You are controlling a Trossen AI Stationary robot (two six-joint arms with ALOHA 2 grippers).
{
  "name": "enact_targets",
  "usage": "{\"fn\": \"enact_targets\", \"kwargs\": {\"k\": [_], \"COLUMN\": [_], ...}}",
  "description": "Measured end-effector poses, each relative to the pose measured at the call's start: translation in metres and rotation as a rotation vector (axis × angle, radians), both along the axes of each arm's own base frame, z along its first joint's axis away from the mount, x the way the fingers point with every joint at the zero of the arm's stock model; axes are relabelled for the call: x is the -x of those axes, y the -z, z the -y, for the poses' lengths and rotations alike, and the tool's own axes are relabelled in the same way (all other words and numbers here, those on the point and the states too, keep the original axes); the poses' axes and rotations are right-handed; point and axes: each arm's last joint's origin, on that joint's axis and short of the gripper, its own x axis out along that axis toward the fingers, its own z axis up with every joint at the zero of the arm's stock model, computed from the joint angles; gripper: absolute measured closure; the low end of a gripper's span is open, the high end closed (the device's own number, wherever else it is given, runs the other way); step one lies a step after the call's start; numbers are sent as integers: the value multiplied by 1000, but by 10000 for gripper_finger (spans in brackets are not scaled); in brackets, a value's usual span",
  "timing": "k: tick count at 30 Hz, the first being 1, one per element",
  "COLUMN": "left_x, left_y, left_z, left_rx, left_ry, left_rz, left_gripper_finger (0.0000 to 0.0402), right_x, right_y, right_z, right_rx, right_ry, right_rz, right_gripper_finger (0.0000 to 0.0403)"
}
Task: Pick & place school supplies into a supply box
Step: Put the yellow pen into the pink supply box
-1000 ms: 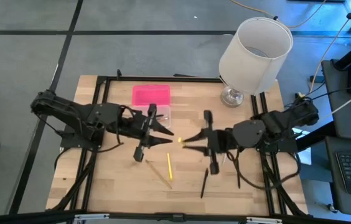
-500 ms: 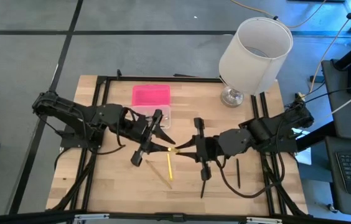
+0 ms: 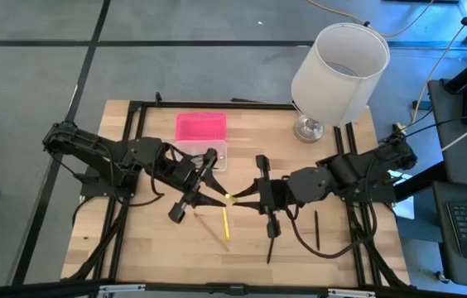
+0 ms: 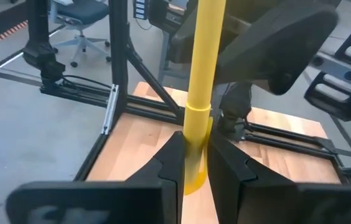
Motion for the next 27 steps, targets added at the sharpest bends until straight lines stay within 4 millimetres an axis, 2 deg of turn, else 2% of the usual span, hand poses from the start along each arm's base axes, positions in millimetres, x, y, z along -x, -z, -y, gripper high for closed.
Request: {"fn": "enact_targets", "kwargs": {"k": [8,18,27], "left_x": [-2,-2,-2], "left_y": [0,0,0], "left_z": [-7,-7,-8], "left_rx": [2,-42,-90], "left_ry": [-50,-26,-41], "left_rz": [1,20,40], "left_gripper_finger": [307,313,353], "right_x": [-2,-5,-5], "right_y": [2,5,7], "right_z": [1,8,11], "right_rx": [-1,-6,4], "right_ry": [8,31,38], "right_rz": [-7,-36,-56], "right_gripper_finger": [347,347,347]}}
